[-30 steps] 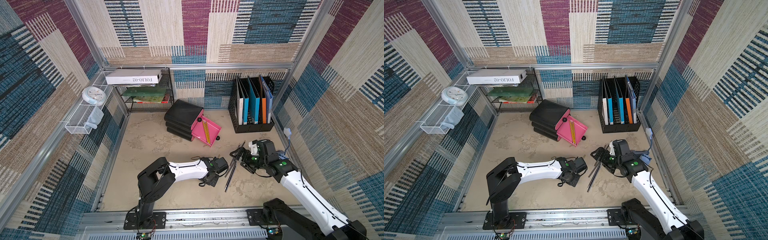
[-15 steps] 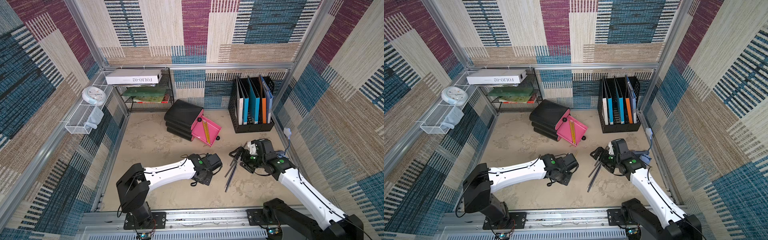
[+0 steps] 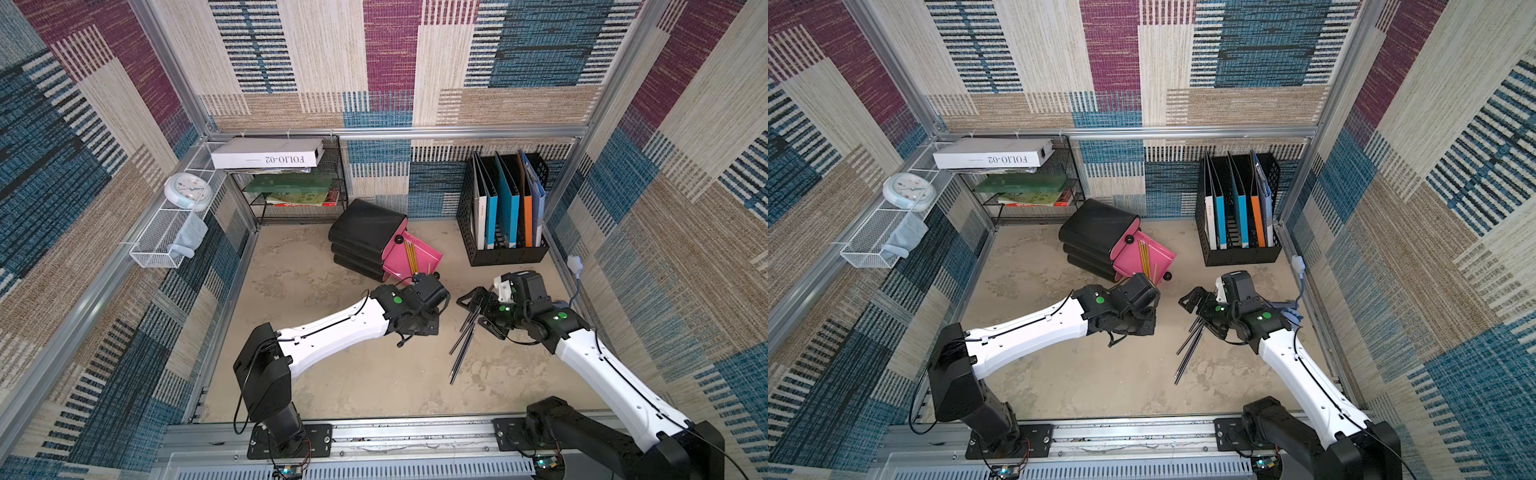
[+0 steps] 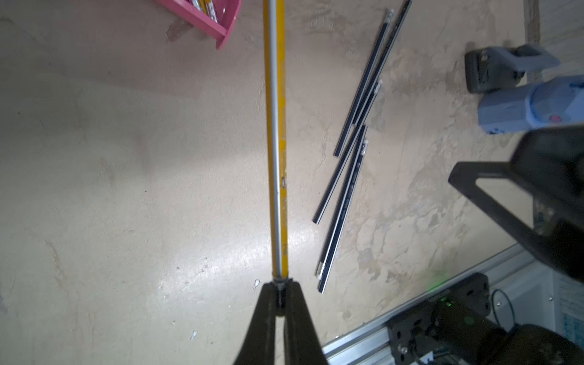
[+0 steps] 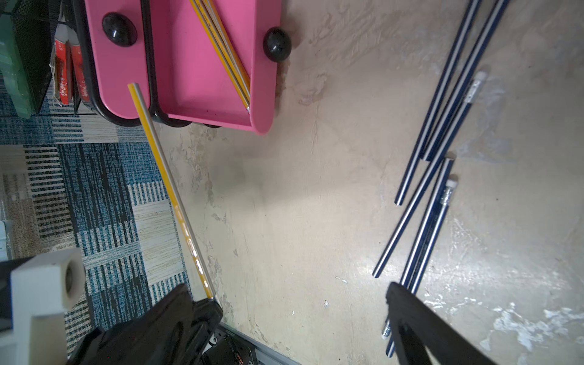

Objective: Please place the pencils in the drawer according to their color
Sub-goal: Pick up the pencil from the center of the board, then place the pencil in the drawer.

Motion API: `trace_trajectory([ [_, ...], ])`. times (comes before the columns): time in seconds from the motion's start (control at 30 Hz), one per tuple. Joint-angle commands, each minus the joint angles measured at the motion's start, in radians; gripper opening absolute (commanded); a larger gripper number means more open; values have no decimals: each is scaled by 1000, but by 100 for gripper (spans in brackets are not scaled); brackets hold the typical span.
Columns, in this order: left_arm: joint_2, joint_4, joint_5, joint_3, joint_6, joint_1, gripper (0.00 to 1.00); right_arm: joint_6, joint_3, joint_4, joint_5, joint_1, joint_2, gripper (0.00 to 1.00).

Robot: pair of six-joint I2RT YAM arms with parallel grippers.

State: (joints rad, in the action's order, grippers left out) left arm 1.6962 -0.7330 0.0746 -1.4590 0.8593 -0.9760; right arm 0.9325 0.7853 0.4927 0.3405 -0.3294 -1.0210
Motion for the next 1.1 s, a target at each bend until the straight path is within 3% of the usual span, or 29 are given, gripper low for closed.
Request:
trace_trajectory([
  [0.0, 25, 67, -7, -39, 117, 25, 0, -6, 12, -19, -10, 0, -8, 99],
  [0.27, 199, 41, -26, -238, 280, 69, 0, -8, 22, -15, -12, 1, -14, 99],
  [0.57, 402, -74, -36, -472, 327, 92, 0, -20, 43, -2, -12, 4, -26, 99],
  [1.07, 486, -106, -23, -513, 354, 183, 0, -26, 56, 1, -9, 4, -56, 99],
])
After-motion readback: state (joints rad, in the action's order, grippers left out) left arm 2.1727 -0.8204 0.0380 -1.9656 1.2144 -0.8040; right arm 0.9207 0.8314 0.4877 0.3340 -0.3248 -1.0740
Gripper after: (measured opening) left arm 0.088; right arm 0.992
